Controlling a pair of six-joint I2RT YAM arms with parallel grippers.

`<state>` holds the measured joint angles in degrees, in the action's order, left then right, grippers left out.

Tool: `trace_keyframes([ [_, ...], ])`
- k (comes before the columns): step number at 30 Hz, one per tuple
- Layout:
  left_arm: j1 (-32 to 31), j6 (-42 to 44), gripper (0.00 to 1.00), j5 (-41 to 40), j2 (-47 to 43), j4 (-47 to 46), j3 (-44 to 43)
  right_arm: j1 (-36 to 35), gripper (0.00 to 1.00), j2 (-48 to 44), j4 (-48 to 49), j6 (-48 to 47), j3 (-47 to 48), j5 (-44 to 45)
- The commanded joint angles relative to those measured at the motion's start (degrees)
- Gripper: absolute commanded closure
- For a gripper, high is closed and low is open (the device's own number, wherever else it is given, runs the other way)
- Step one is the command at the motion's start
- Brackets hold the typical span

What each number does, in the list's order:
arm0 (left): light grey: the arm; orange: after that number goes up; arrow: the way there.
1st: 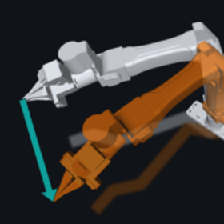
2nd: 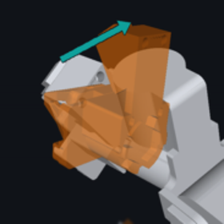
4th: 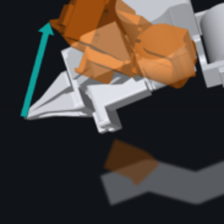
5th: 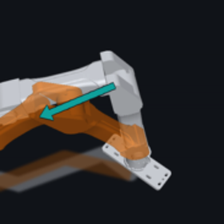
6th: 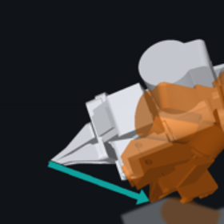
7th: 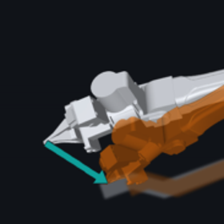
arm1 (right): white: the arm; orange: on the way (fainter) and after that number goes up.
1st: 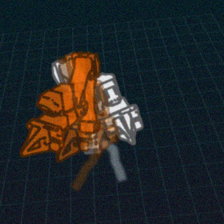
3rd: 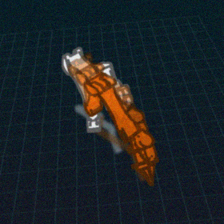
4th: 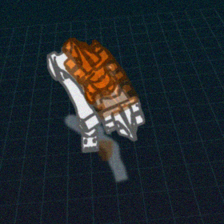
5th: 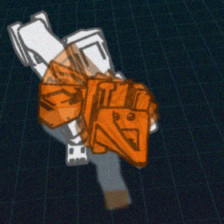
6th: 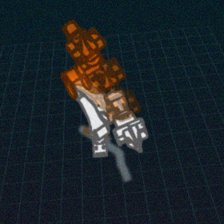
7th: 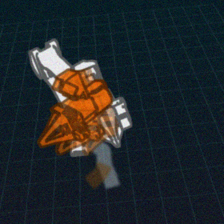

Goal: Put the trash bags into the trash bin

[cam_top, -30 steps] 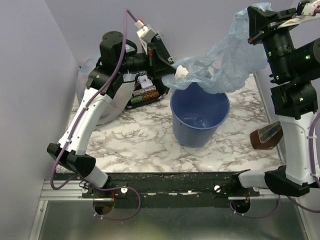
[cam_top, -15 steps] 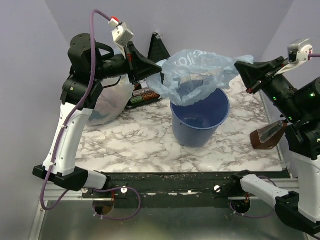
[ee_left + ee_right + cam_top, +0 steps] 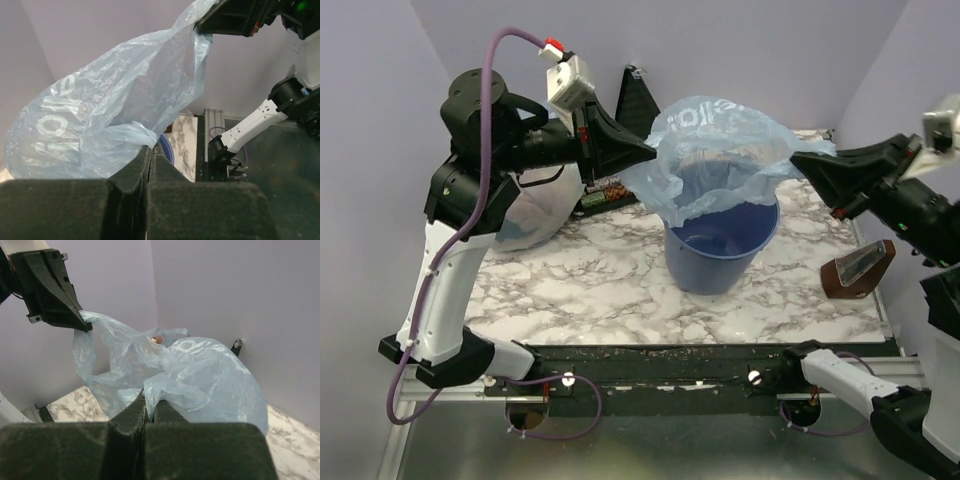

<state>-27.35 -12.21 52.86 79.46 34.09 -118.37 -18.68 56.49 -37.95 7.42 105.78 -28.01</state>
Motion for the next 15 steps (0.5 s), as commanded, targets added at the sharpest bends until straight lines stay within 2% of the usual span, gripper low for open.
trace_keyframes([
  [1, -2.97, 5.70, 1.00, -2.68, 0.69, 5.20, -5.21, 0.22, 0.99, -1.73, -4.32, -1.27, 4.00, -2.05],
  [9, -3.49, 4.21, 1.00, -3.38, 0.17, 3.88, -2.31, 0.48, 0.99, -4.81, -3.79, -1.18, -1.80, 0.41],
  [15, -3.50, 2.89, 1.00, -4.08, -1.41, 1.25, 3.75, 0.92, 0.99, -5.78, -3.62, -1.09, -4.52, -0.12],
])
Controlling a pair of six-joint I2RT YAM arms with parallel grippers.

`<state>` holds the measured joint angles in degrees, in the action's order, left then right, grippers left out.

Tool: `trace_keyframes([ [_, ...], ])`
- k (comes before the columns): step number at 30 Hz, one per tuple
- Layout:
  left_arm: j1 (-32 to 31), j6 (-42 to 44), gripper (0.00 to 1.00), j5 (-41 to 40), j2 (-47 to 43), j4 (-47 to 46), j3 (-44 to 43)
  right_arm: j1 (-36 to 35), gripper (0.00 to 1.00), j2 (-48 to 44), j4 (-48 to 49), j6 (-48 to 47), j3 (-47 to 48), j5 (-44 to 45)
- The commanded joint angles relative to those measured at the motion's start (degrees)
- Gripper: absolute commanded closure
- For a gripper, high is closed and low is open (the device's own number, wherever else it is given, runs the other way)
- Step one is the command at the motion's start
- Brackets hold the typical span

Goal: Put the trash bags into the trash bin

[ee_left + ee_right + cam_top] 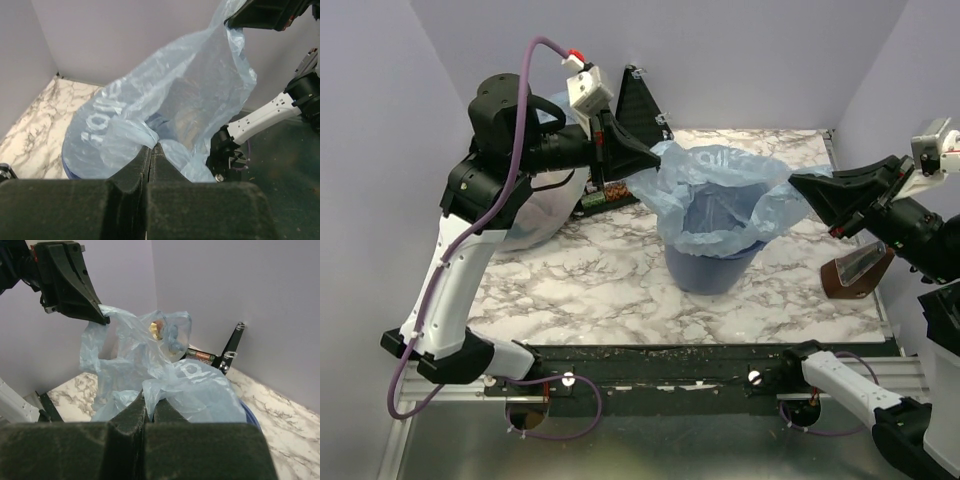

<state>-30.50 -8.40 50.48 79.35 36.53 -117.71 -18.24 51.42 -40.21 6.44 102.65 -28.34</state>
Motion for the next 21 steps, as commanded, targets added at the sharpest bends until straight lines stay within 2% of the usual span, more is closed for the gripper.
trace_keyframes([
  [1, -0.35, -1.43, 1.00, -2.48, -1.30, -2.33, 4.23, 0.49, 0.99, -0.44, -0.84, -0.11, -2.27, 1.26],
  [6, 0.09, -3.98, 1.00, -10.39, 1.85, -7.17, 7.14, 0.49, 0.99, 2.10, 2.58, 0.77, -7.45, 8.63],
  [11, 2.11, -7.93, 1.00, -13.56, 7.82, -12.53, 5.84, 0.49, 0.99, 6.23, 5.14, 2.43, -8.79, 15.14],
  [21, 5.71, -11.81, 1.00, -9.27, 19.96, -12.98, -2.88, 0.84, 0.99, 12.03, 4.88, 1.83, -8.35, 23.06],
])
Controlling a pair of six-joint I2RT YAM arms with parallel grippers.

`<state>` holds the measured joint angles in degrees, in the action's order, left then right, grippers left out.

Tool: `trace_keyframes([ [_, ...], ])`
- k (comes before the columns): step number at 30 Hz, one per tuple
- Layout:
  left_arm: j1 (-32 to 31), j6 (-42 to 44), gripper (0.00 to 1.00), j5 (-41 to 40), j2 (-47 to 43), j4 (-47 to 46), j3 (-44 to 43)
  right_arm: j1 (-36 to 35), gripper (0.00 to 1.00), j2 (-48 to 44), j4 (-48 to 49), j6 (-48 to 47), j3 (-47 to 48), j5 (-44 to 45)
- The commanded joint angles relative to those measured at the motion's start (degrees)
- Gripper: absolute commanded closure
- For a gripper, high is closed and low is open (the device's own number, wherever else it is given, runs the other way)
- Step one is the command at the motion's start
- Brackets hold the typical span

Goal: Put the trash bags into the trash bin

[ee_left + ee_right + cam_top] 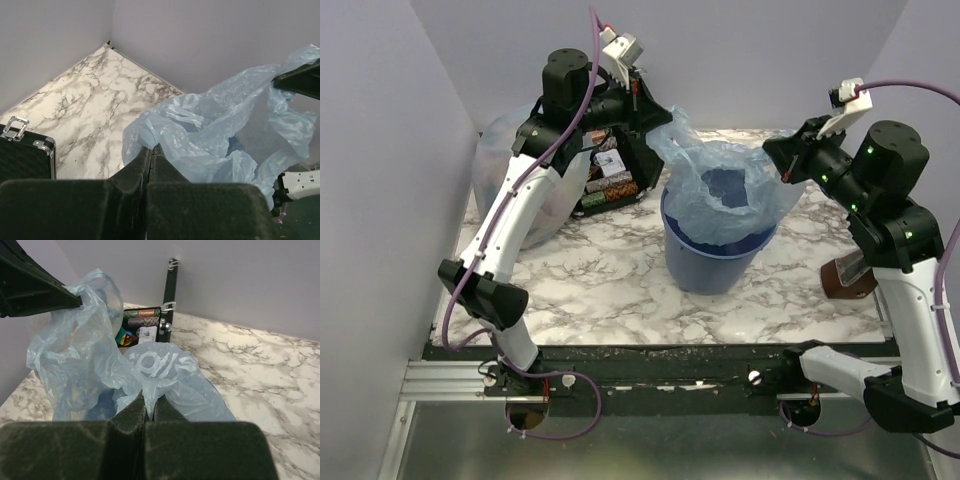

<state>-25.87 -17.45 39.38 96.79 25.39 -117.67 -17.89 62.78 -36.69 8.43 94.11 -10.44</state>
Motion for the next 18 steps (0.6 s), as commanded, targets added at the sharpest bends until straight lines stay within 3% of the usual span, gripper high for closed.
trace_keyframes([
  [1, 1.08, -2.85, 1.00, 2.80, 2.70, -2.01, -2.48, 0.84, 0.99, 0.76, 0.75, -0.08, 0.11, 5.42],
  [6, 0.38, -5.48, 1.00, 7.56, -1.51, -4.90, -0.64, 1.28, 0.99, -2.39, -3.21, 0.54, 3.88, 0.97],
  [8, -1.19, -6.80, 1.00, 4.68, -4.23, -9.19, 4.78, 1.28, 0.99, -4.41, -5.31, 0.89, 4.25, -0.37],
  [13, -4.10, -10.84, 1.00, 4.92, -0.82, -18.61, 12.01, 1.28, 0.99, -6.10, -5.07, -2.62, -3.65, -0.28],
  [18, -1.65, -14.18, 1.00, 4.92, 1.64, -24.06, 14.31, 1.28, 0.99, -2.07, 1.43, -1.84, -7.71, -6.25],
])
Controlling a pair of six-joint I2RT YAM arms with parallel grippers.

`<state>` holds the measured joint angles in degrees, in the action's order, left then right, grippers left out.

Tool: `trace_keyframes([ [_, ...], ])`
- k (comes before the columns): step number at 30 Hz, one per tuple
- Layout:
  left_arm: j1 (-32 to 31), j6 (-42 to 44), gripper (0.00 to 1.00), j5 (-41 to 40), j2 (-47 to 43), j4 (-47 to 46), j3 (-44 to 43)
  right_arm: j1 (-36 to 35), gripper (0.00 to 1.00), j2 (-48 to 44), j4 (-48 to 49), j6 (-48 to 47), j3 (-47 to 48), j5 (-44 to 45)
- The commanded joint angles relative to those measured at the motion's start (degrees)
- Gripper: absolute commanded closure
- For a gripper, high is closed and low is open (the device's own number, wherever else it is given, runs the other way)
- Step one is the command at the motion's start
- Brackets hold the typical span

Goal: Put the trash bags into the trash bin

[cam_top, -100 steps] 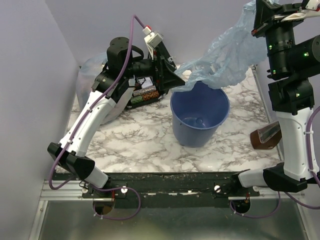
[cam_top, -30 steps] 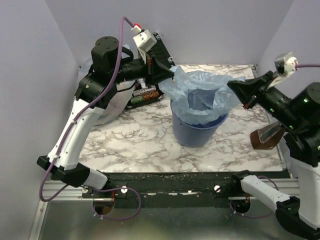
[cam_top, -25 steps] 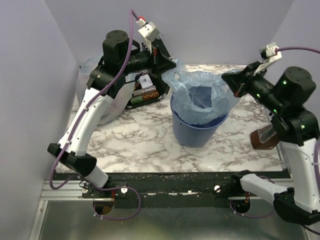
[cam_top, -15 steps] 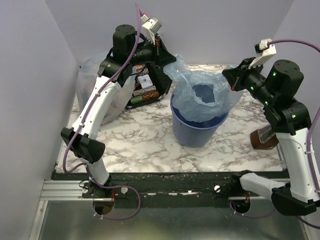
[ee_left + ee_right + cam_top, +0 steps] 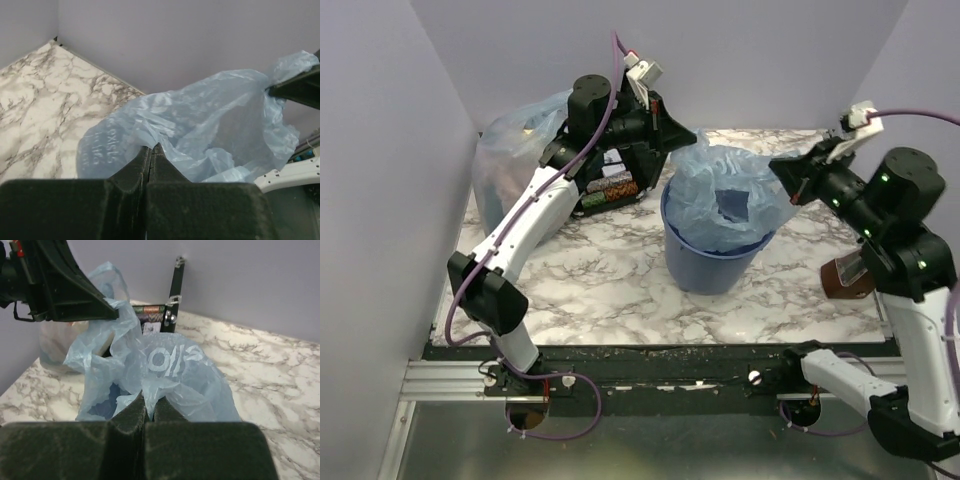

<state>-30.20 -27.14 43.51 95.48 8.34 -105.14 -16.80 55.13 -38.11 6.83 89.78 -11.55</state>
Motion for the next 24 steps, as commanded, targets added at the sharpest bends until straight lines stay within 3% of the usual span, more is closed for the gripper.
trace_keyframes([
  [1, 3.82, -5.11, 1.00, 0.70, 3.22, -8.06, 1.78, 0.19, 0.99, 7.25, 3.56, 0.20, -3.21, -6.45],
  [6, 10.06, -7.05, 1.00, 5.96, 1.12, -9.40, 1.17, -0.42, 0.99, 14.55, 8.40, 5.64, 0.47, -16.82],
  [10, 11.56, -4.16, 1.00, 9.05, -4.24, -5.97, 7.99, -1.40, 0.99, 17.11, 8.22, 7.05, 2.95, -16.58],
  [15, 7.18, -6.70, 1.00, 6.51, -6.19, -10.89, 17.86, -1.40, 0.99, 12.65, 6.74, 6.70, -2.84, -12.72],
  [20, -0.29, -7.05, 1.00, 4.75, 0.04, -12.30, 14.72, -1.22, 0.99, 3.59, 1.99, 5.65, -10.92, -11.21],
  [24, -1.62, -7.85, 1.00, 4.13, 5.32, -13.17, 11.46, -1.31, 0.99, 1.64, 0.84, 5.65, -14.98, -10.33],
])
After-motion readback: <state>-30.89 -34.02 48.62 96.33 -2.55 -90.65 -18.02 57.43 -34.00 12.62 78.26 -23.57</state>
